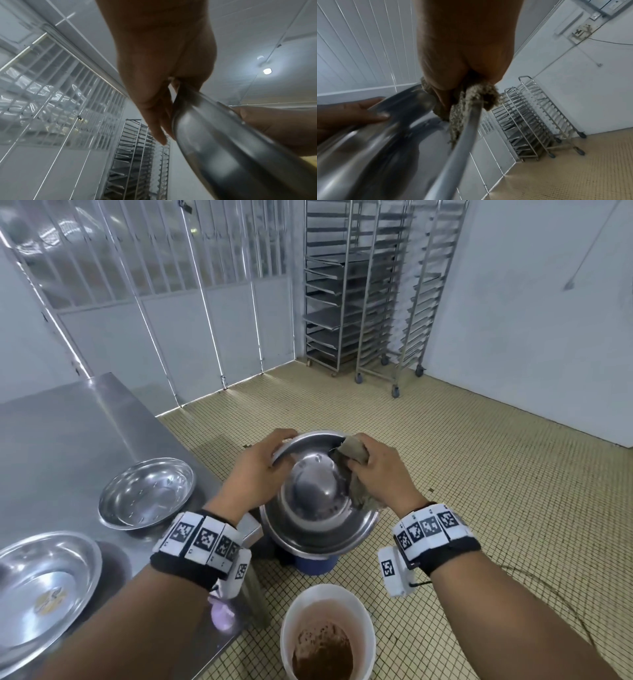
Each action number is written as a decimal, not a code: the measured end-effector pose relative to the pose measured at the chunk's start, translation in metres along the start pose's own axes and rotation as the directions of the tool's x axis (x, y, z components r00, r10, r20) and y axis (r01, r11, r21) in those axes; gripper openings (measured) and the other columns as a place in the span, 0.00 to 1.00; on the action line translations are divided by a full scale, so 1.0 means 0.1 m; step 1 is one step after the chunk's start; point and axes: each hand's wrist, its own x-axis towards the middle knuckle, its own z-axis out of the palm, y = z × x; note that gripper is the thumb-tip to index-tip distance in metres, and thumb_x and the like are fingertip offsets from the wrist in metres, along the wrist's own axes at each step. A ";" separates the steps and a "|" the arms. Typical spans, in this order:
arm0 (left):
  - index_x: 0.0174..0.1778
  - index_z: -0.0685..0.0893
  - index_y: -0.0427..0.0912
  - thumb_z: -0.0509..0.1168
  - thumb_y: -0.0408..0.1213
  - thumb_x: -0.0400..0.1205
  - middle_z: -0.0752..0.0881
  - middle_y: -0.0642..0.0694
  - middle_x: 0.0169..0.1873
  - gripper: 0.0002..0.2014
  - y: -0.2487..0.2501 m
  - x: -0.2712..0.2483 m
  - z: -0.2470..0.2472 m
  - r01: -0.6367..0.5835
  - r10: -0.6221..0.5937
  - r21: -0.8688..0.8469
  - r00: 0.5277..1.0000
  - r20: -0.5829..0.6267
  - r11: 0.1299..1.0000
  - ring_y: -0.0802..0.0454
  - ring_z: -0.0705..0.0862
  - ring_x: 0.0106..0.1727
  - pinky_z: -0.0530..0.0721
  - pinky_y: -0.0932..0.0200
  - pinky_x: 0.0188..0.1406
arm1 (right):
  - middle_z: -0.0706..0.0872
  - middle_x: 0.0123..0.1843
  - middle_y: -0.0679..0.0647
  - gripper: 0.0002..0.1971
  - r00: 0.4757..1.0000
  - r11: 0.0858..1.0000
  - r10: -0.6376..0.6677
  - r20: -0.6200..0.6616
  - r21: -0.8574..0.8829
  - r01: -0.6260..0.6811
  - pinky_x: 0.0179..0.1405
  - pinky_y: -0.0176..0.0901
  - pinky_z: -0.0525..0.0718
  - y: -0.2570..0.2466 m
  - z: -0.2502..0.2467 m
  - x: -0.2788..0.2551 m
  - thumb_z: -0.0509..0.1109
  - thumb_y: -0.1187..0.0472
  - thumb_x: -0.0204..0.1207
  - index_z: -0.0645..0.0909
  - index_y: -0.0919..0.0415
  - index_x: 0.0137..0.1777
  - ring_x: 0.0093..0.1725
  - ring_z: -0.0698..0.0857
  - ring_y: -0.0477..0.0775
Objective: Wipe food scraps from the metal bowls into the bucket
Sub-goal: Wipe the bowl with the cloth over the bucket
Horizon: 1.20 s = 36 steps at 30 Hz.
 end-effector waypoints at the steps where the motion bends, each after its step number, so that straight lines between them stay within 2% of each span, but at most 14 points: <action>1: 0.70 0.82 0.56 0.66 0.41 0.89 0.89 0.59 0.47 0.14 0.01 0.03 -0.01 -0.016 0.016 -0.003 0.999 0.035 1.000 0.63 0.88 0.43 0.84 0.65 0.39 | 0.87 0.48 0.43 0.10 1.000 1.000 -0.014 0.005 -0.007 0.014 0.45 0.28 0.76 -0.02 -0.02 0.01 0.73 0.61 0.83 0.83 0.50 0.61 0.46 0.83 0.38; 4: 0.59 0.89 0.52 0.66 0.36 0.89 0.89 0.58 0.42 0.09 0.05 0.01 0.02 -0.038 0.029 -0.145 0.998 -0.059 0.989 0.65 0.86 0.42 0.81 0.67 0.41 | 0.87 0.45 0.40 0.05 0.997 0.999 -0.019 -0.075 0.044 0.022 0.45 0.30 0.80 -0.06 -0.02 0.02 0.74 0.58 0.83 0.83 0.47 0.55 0.44 0.83 0.35; 8: 0.56 0.91 0.45 0.67 0.31 0.87 0.91 0.56 0.38 0.08 0.05 -0.12 0.11 0.011 -0.104 -0.379 0.968 -0.227 0.925 0.61 0.88 0.38 0.84 0.66 0.38 | 0.87 0.47 0.42 0.05 0.970 0.965 0.177 -0.165 0.225 -0.138 0.38 0.29 0.77 -0.03 0.10 -0.06 0.73 0.50 0.83 0.83 0.49 0.54 0.45 0.84 0.38; 11: 0.58 0.90 0.47 0.66 0.37 0.87 0.90 0.57 0.41 0.08 -0.01 -0.17 0.15 -0.009 -0.064 -0.324 0.974 -0.215 0.946 0.59 0.88 0.41 0.85 0.59 0.41 | 0.88 0.49 0.44 0.07 0.973 0.966 0.193 -0.124 0.198 -0.166 0.43 0.34 0.79 -0.01 0.10 -0.05 0.74 0.52 0.82 0.84 0.51 0.57 0.49 0.86 0.44; 16: 0.55 0.90 0.48 0.66 0.35 0.86 0.89 0.59 0.38 0.08 0.11 -0.18 0.13 -0.035 0.002 -0.251 0.991 -0.132 0.967 0.64 0.86 0.37 0.79 0.72 0.36 | 0.89 0.49 0.44 0.11 0.997 0.998 0.003 -0.072 -0.055 -0.007 0.49 0.36 0.80 -0.16 -0.07 0.07 0.77 0.58 0.79 0.85 0.50 0.59 0.47 0.85 0.44; 18: 0.56 0.91 0.48 0.66 0.35 0.87 0.90 0.59 0.35 0.08 0.11 -0.16 0.11 0.019 -0.094 -0.323 0.971 -0.218 0.946 0.63 0.86 0.35 0.82 0.67 0.35 | 0.86 0.46 0.40 0.09 0.988 0.998 0.056 -0.144 0.023 -0.053 0.42 0.24 0.77 -0.17 -0.05 0.03 0.76 0.57 0.81 0.82 0.51 0.58 0.44 0.82 0.36; 21: 0.59 0.91 0.48 0.66 0.34 0.88 0.91 0.54 0.40 0.10 0.05 -0.13 0.12 0.031 -0.176 -0.387 0.922 -0.345 0.922 0.55 0.89 0.42 0.86 0.54 0.42 | 0.80 0.45 0.38 0.13 0.959 0.970 0.223 -0.178 0.138 -0.200 0.36 0.26 0.79 -0.11 0.07 -0.08 0.76 0.56 0.82 0.81 0.55 0.63 0.41 0.80 0.34; 24: 0.60 0.90 0.49 0.66 0.34 0.88 0.90 0.58 0.40 0.10 0.04 -0.19 0.17 -0.017 -0.052 -0.241 0.960 -0.275 0.970 0.63 0.87 0.40 0.83 0.65 0.40 | 0.82 0.45 0.40 0.12 0.972 0.982 0.186 -0.145 0.069 -0.177 0.45 0.31 0.80 -0.12 0.04 -0.04 0.76 0.58 0.80 0.83 0.56 0.61 0.43 0.80 0.36; 27: 0.60 0.90 0.49 0.66 0.35 0.88 0.91 0.57 0.42 0.10 0.11 -0.21 0.18 -0.020 -0.024 -0.220 0.981 -0.194 0.975 0.65 0.88 0.42 0.82 0.72 0.39 | 0.85 0.44 0.38 0.08 0.992 0.996 0.082 -0.094 -0.008 -0.083 0.43 0.30 0.76 -0.18 -0.10 0.05 0.77 0.58 0.78 0.84 0.52 0.55 0.45 0.83 0.40; 29: 0.55 0.91 0.52 0.67 0.37 0.88 0.91 0.55 0.37 0.08 0.19 -0.20 0.14 0.021 -0.099 -0.304 0.965 -0.242 0.953 0.63 0.87 0.36 0.82 0.68 0.35 | 0.83 0.43 0.35 0.09 0.985 0.997 0.079 -0.152 0.030 -0.075 0.42 0.27 0.74 -0.19 -0.11 0.04 0.78 0.58 0.78 0.82 0.49 0.54 0.45 0.81 0.34; 31: 0.52 0.90 0.57 0.67 0.36 0.88 0.91 0.52 0.37 0.10 0.21 -0.16 0.10 0.033 -0.166 -0.375 0.929 -0.330 0.927 0.53 0.88 0.37 0.84 0.55 0.35 | 0.81 0.44 0.34 0.12 0.968 0.984 0.165 -0.187 0.104 -0.148 0.41 0.28 0.74 -0.14 -0.04 -0.03 0.78 0.57 0.78 0.80 0.49 0.58 0.43 0.79 0.32; 33: 0.53 0.89 0.58 0.66 0.35 0.89 0.91 0.48 0.39 0.11 0.19 -0.15 0.09 0.029 -0.183 -0.388 0.912 -0.367 0.921 0.43 0.88 0.41 0.87 0.44 0.40 | 0.83 0.47 0.40 0.14 0.958 0.966 0.240 -0.156 0.137 -0.220 0.39 0.29 0.75 -0.07 0.06 -0.10 0.79 0.57 0.78 0.81 0.53 0.60 0.43 0.81 0.35; 35: 0.57 0.90 0.54 0.66 0.34 0.88 0.91 0.51 0.40 0.11 0.16 -0.19 0.12 0.014 -0.129 -0.321 0.932 -0.340 0.947 0.50 0.88 0.41 0.88 0.48 0.40 | 0.86 0.50 0.46 0.15 0.964 0.974 0.224 -0.140 0.077 -0.215 0.44 0.36 0.81 -0.05 0.05 -0.11 0.79 0.56 0.77 0.82 0.56 0.62 0.47 0.85 0.46; 36: 0.59 0.90 0.51 0.66 0.33 0.88 0.91 0.53 0.40 0.11 0.16 -0.22 0.14 -0.005 -0.084 -0.278 0.948 -0.306 0.961 0.57 0.88 0.41 0.86 0.56 0.39 | 0.88 0.51 0.47 0.15 0.971 0.980 0.197 -0.135 0.041 -0.193 0.48 0.40 0.83 -0.06 0.02 -0.08 0.78 0.56 0.78 0.83 0.56 0.62 0.48 0.86 0.49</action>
